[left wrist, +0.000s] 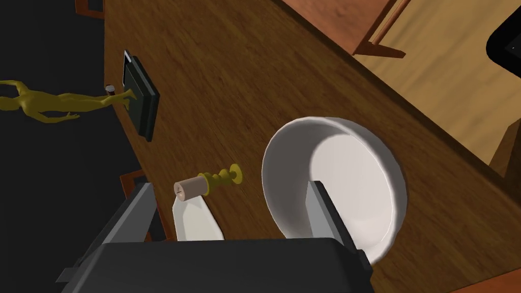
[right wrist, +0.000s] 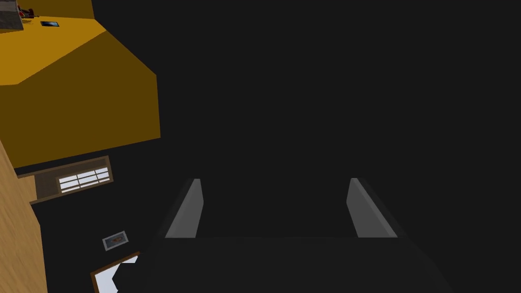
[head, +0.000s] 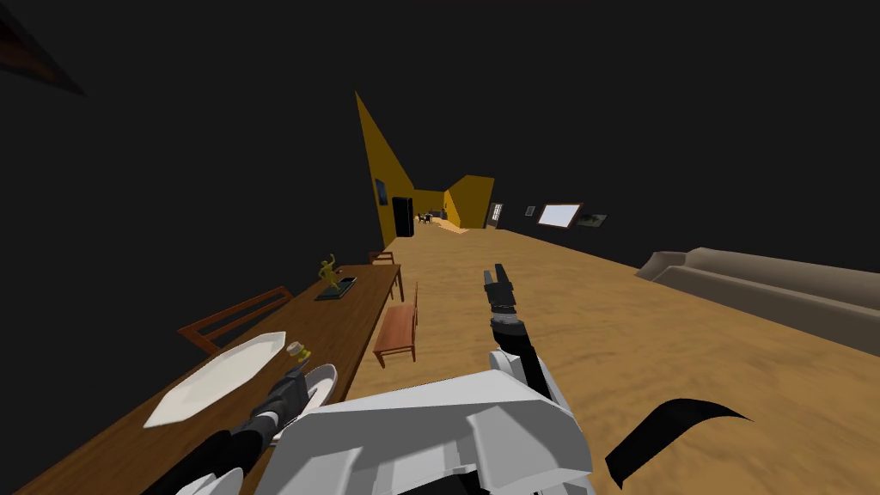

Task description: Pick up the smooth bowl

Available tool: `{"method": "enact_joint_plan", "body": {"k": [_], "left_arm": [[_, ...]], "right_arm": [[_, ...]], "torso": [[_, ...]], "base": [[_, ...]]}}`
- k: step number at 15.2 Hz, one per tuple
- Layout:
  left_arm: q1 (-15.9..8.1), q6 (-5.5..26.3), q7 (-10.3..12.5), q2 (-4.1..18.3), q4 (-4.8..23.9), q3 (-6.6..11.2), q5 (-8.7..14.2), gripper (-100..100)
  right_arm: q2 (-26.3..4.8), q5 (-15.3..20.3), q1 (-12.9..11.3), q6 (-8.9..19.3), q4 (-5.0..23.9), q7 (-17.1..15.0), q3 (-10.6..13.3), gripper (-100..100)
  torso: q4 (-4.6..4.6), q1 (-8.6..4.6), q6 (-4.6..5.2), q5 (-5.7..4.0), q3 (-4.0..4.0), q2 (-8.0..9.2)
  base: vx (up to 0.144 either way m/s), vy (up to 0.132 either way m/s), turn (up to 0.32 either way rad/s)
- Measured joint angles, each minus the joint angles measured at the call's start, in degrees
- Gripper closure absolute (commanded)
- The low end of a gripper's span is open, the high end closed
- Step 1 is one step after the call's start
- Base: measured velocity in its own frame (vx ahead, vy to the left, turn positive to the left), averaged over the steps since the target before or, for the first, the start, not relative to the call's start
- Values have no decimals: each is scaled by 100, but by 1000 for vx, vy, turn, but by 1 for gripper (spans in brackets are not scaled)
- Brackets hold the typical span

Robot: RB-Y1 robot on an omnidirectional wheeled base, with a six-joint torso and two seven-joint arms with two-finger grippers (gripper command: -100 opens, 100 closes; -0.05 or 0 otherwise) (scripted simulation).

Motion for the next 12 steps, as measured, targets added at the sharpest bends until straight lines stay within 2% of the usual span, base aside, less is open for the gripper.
{"method": "enact_joint_plan", "body": {"k": [2, 7, 9, 12], "left_arm": [[97, 217, 42, -11, 42, 69, 106, -100], [159, 815, 141, -166, 167, 188, 161, -100], [228, 1044, 175, -145, 269, 266, 303, -100], [298, 1329, 212, -211, 334, 319, 359, -100]], "right_arm": [[0, 0, 0, 0, 0, 0, 0, 0], [0, 0, 0, 0, 0, 0, 0, 0], [0, 0, 0, 0, 0, 0, 0, 0], [0, 0, 0, 0, 0, 0, 0, 0]], "torso": [[0, 0, 0, 0, -1, -1], [-1, 3, 0, 1, -3, -5], [-2, 4, -1, 1, -5, -8], [-1, 3, 0, 1, -2, -3]], "base": [[45, -1, -63], [45, 4, -49], [59, 5, -57], [36, 6, -42]]}}
